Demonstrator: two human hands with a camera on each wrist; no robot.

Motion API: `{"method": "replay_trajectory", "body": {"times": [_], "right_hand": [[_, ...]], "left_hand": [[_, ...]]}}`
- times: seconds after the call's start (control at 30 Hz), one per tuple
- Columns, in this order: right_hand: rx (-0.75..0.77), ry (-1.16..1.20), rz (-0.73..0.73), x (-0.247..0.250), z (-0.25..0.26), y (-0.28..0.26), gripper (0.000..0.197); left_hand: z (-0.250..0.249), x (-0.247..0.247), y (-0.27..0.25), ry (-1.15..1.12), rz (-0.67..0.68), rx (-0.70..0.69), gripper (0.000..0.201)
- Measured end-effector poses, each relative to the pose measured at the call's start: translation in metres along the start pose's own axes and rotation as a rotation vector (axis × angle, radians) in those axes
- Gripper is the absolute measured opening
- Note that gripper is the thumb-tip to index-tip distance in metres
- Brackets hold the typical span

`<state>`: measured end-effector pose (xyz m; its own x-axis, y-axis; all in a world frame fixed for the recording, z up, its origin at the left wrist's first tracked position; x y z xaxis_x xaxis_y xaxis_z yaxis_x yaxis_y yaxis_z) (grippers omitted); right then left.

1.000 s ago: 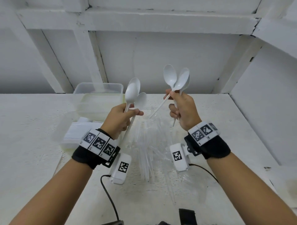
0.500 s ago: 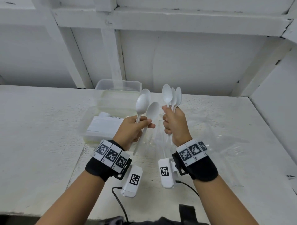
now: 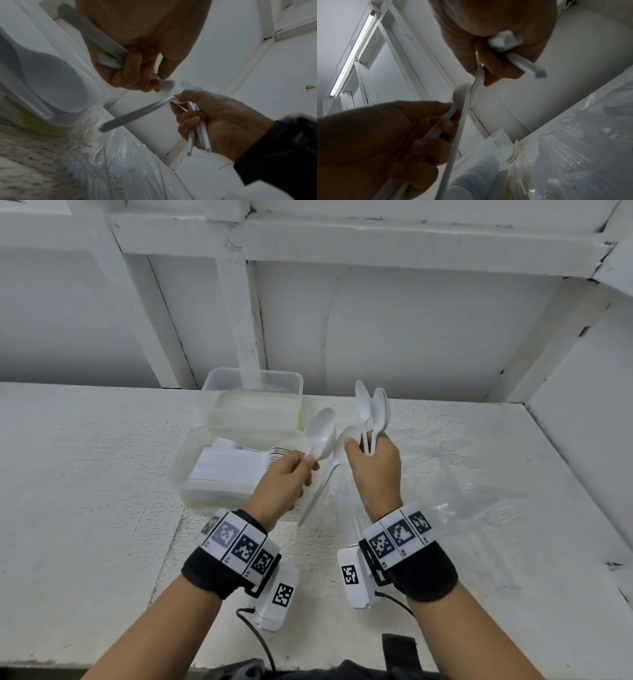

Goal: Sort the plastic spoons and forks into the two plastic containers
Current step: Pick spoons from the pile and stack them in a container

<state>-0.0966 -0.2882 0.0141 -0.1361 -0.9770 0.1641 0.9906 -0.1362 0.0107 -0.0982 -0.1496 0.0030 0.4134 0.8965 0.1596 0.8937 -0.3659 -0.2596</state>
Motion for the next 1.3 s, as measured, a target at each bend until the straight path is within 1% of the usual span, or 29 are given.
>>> {"method": "replay_trajectory", "body": {"times": [0.1,0.2,0.27,0.37,0.4,0.47,0.5,0.53,0.6,0.67,0.73,0.83,0.9,0.97,1.1,1.13,1.17,1.2,1.23,1.27,1.3], "right_hand": [[-0.017,0.011,-0.038,-0.002,-0.002,0.000,0.021],[-0.046,0.042,-0.035,-0.005,0.000,-0.003,0.012],[-0.055,0.060,-0.023,-0.008,0.003,-0.005,0.018],[-0.063,0.068,0.007,-0.009,0.007,-0.008,0.030],[-0.054,0.053,0.024,-0.009,0.007,-0.008,0.030],[-0.027,-0.001,0.034,-0.009,0.006,-0.010,0.021],[-0.020,-0.022,0.020,-0.008,0.006,-0.010,0.013],[-0.018,-0.032,-0.002,-0.006,0.006,-0.009,0.012],[-0.020,-0.036,-0.037,-0.001,0.006,-0.008,0.022],[0.010,-0.035,-0.035,0.004,0.010,-0.007,0.023],[0.041,-0.026,-0.013,0.009,0.011,-0.005,0.017],[0.065,-0.011,0.015,0.012,0.009,-0.005,0.012],[0.077,-0.017,0.014,0.013,0.006,-0.006,0.007],[0.079,-0.020,0.009,0.013,0.002,-0.006,0.006],[0.050,-0.002,0.042,0.015,-0.004,-0.006,0.017],[0.038,-0.009,0.056,0.016,-0.005,-0.006,0.014],[0.026,-0.014,0.069,0.017,-0.006,-0.005,0.006],[0.022,-0.025,0.079,0.018,-0.006,-0.005,0.005],[0.016,-0.040,0.088,0.019,-0.007,-0.005,0.011],[0.006,-0.049,0.101,0.020,-0.008,-0.004,0.012],[-0.008,-0.037,0.112,0.020,-0.008,-0.004,0.008]], "left_hand": [[0.003,-0.002,0.001,0.080,-0.008,-0.072,0.021],[0.003,-0.006,0.001,0.094,-0.017,-0.132,0.020],[0.002,-0.008,0.001,0.104,-0.041,-0.162,0.021],[0.000,-0.008,0.001,0.189,-0.075,-0.196,0.023],[0.000,-0.007,0.001,0.212,-0.086,-0.201,0.023],[0.000,-0.005,0.002,0.246,-0.082,-0.204,0.023],[0.001,-0.005,0.003,0.273,-0.070,-0.199,0.024],[0.000,-0.006,0.003,0.301,-0.061,-0.189,0.024],[0.001,-0.006,0.004,0.301,-0.059,-0.149,0.024],[0.003,-0.004,0.005,0.198,-0.052,-0.103,0.026],[0.001,-0.003,0.003,0.062,0.003,-0.068,0.025],[-0.006,-0.007,-0.004,-0.195,0.200,-0.029,0.023],[-0.009,-0.011,-0.007,-0.306,0.326,-0.003,0.025],[-0.009,-0.012,-0.008,-0.333,0.392,0.008,0.028],[-0.007,-0.016,-0.006,-0.380,0.477,0.045,0.032],[-0.006,-0.017,-0.006,-0.397,0.499,0.061,0.033],[-0.006,-0.017,-0.006,-0.411,0.520,0.082,0.034],[-0.005,-0.017,-0.005,-0.413,0.537,0.099,0.035],[-0.004,-0.017,-0.005,-0.393,0.544,0.108,0.035],[-0.004,-0.016,-0.005,-0.357,0.536,0.106,0.033],[-0.004,-0.015,-0.004,-0.322,0.510,0.095,0.031]]}}
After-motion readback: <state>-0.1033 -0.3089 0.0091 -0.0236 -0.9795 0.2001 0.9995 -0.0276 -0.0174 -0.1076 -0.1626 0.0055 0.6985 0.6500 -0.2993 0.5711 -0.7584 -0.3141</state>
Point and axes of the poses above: each hand's wrist, its own y-axis towards the middle knuckle, its own x-axis out of the back of the hand, z = x × y, the point moved 1 cm from there along y, towards the middle knuckle, and after that the axes turned 15 degrees about z, right-handed, at the moved point
